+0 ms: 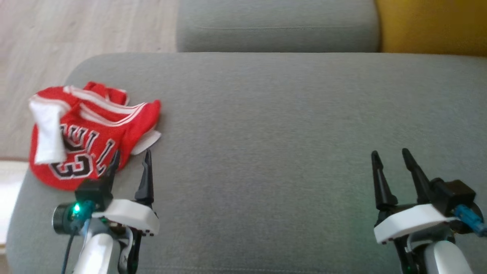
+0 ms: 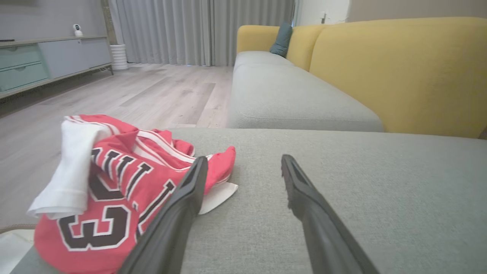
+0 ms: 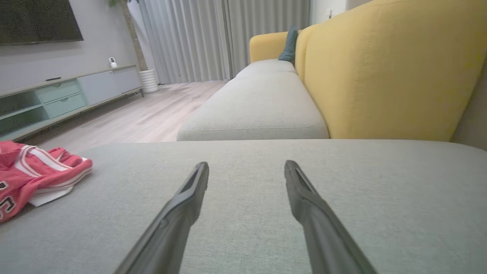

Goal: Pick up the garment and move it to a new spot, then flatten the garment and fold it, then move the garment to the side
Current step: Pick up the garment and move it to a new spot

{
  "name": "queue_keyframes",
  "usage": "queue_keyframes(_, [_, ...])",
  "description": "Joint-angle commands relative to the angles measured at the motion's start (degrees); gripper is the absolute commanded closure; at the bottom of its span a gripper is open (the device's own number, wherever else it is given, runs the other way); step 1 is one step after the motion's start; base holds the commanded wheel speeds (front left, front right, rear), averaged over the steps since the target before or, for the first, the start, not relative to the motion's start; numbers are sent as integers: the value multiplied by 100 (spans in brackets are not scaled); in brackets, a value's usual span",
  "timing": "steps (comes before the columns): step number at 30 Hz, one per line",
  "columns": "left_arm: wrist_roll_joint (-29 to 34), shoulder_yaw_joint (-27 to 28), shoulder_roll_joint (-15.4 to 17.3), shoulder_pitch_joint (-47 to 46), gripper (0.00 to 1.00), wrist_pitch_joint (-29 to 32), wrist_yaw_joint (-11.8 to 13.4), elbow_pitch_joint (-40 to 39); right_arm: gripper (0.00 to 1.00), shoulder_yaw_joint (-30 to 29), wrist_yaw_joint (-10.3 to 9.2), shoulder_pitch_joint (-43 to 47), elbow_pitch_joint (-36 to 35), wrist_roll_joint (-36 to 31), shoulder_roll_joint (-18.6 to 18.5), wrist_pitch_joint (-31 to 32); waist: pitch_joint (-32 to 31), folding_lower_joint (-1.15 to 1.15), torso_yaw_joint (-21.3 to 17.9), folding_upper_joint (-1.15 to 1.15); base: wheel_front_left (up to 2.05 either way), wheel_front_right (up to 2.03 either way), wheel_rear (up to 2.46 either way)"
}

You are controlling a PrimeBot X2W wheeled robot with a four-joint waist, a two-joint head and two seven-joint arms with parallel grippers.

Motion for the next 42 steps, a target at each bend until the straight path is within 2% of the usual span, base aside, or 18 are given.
queue_keyframes(1, [-49, 264, 100, -289, 0, -66, 13, -163, 0, 197, -4, -165, -227, 35, -25, -47, 23, 0, 221, 0, 0, 0, 0])
queue_keyframes(11, [-145, 412, 219, -317, 0, -67, 105, -175, 0, 422, -4, -247, -416, 65, -25, 26, 63, 0, 1175, 0, 0, 0, 0])
queue_keyframes(18, [-171, 447, 261, -326, 0, -68, 136, -201, 0, 394, -4, -293, -500, 4, -25, 104, 114, 0, 1592, 0, 0, 0, 0])
queue_keyframes(34, [-188, 479, 208, -387, 0, -69, 166, -310, 0, 378, -4, -363, -563, -16, -25, 167, 302, 0, 1695, 0, 0, 0, 0])
queue_keyframes(39, [-270, 501, 203, -657, 0, -70, 43, -268, 0, 343, -4, -505, -686, -97, -25, 264, 653, 0, 1614, 0, 0, 0, 0])
queue_keyframes(42, [-423, 459, 184, -1028, 0, -52, -182, -103, 0, 257, -4, -646, -835, -239, -25, 380, 994, 0, 1577, 0, 0, 0, 0])
